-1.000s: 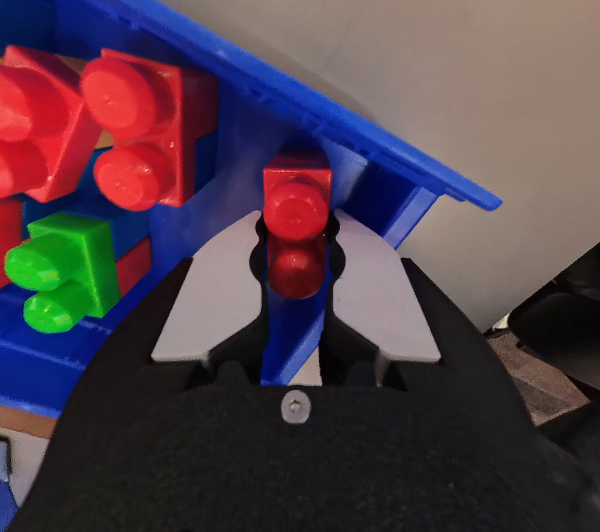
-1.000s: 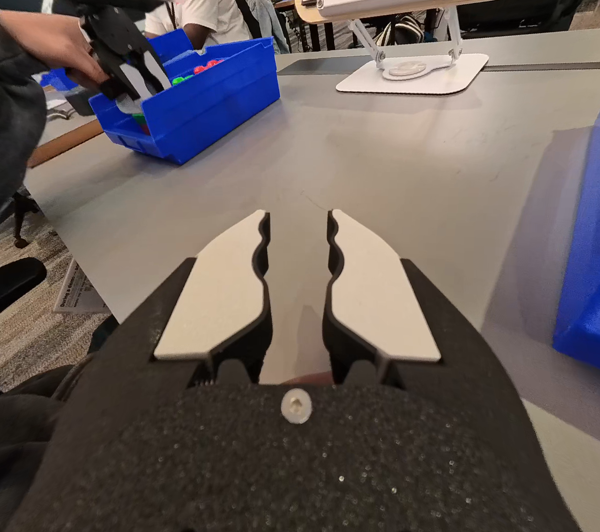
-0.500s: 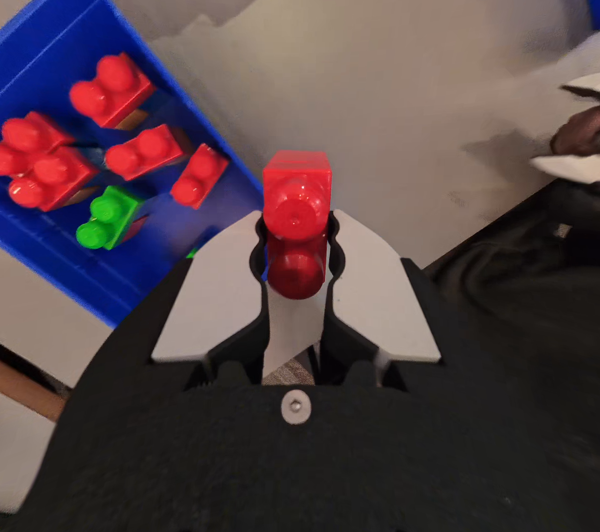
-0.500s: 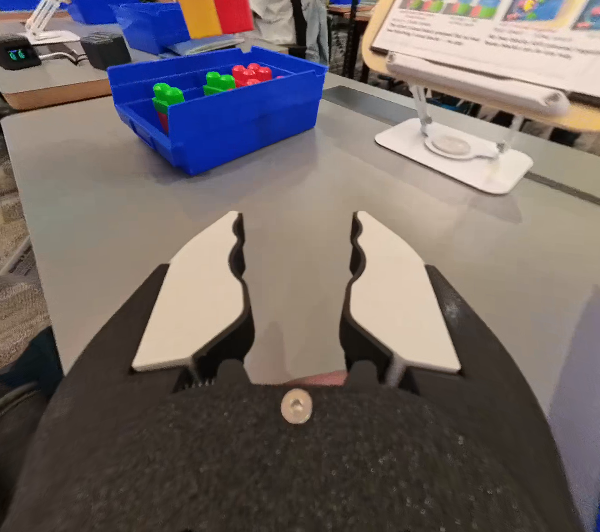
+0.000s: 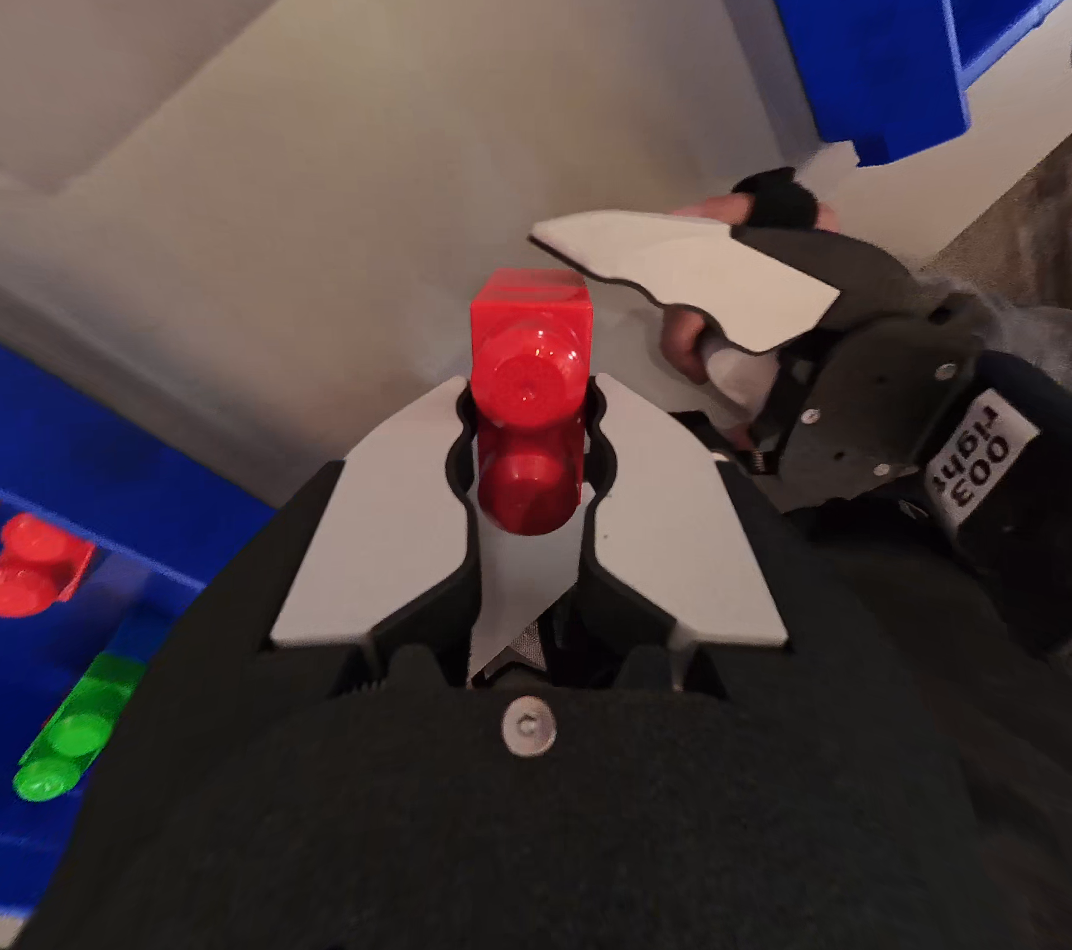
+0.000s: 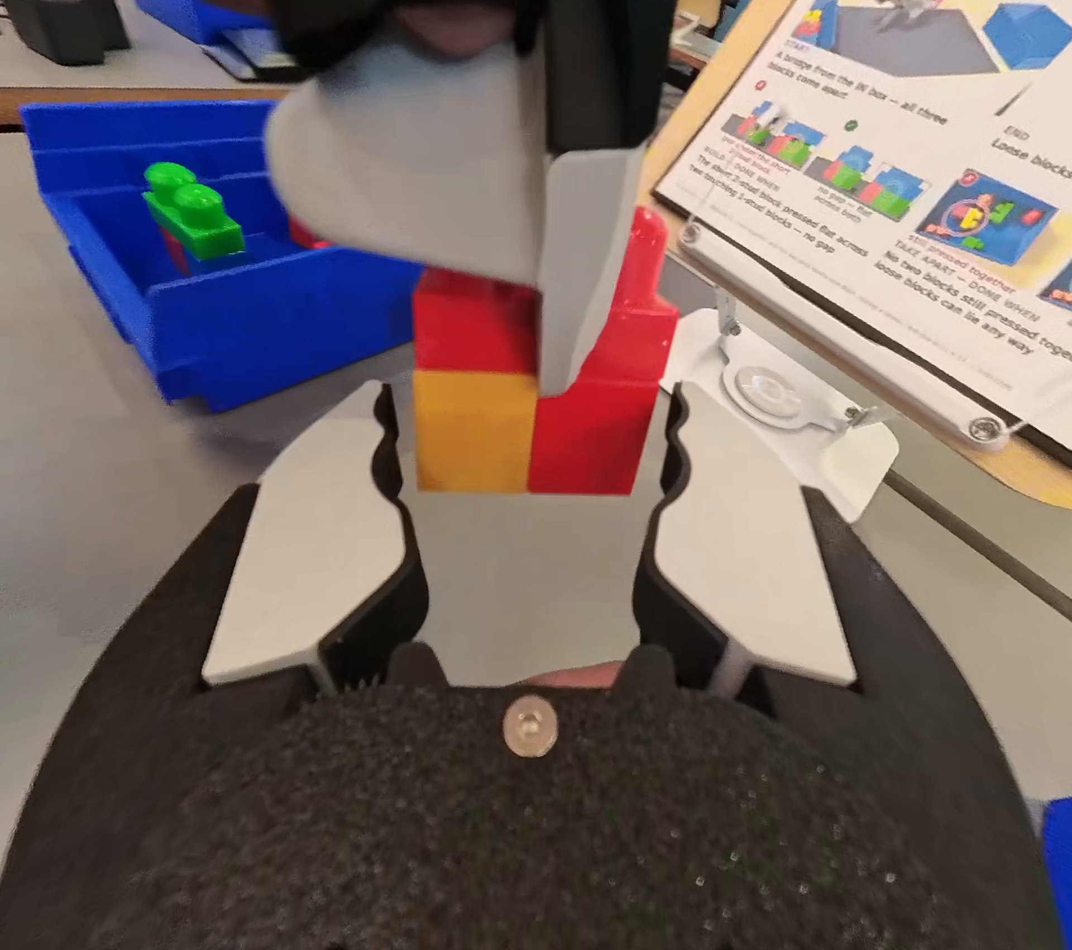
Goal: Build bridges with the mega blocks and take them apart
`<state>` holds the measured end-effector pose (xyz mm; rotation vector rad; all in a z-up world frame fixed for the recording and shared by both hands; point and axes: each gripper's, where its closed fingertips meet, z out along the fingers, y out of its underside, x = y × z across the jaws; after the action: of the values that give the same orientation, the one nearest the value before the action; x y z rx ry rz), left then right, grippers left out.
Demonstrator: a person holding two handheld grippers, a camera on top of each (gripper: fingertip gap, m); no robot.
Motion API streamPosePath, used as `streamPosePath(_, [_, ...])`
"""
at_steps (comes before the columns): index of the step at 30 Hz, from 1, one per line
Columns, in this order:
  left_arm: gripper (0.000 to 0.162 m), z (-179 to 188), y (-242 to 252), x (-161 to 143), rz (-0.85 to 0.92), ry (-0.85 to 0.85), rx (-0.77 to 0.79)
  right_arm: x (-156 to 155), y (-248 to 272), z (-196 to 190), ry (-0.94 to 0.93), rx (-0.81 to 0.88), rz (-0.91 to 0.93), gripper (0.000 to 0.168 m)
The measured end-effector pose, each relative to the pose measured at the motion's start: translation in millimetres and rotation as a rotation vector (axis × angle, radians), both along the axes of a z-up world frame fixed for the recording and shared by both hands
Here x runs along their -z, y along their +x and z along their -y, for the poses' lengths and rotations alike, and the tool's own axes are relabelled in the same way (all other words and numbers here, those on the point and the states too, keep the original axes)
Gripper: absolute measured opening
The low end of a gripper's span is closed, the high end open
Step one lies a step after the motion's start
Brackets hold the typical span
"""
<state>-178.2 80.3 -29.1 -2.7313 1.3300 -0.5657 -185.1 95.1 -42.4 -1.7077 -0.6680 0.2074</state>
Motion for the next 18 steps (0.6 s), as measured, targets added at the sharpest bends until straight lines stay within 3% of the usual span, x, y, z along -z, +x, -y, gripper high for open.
streamPosePath(6, [0.035, 1.0, 9.3, 13.0, -0.041, 0.030, 0.056, 26.0, 9.2, -7.8, -0.099, -0.001, 0.058, 0.081])
streamPosePath(18, [0.035, 4.5, -2.1, 15.5, -0.091, -0.012, 0.102, 31.0, 7.0, -9.1, -0.026, -0.029, 0.178, 0.080])
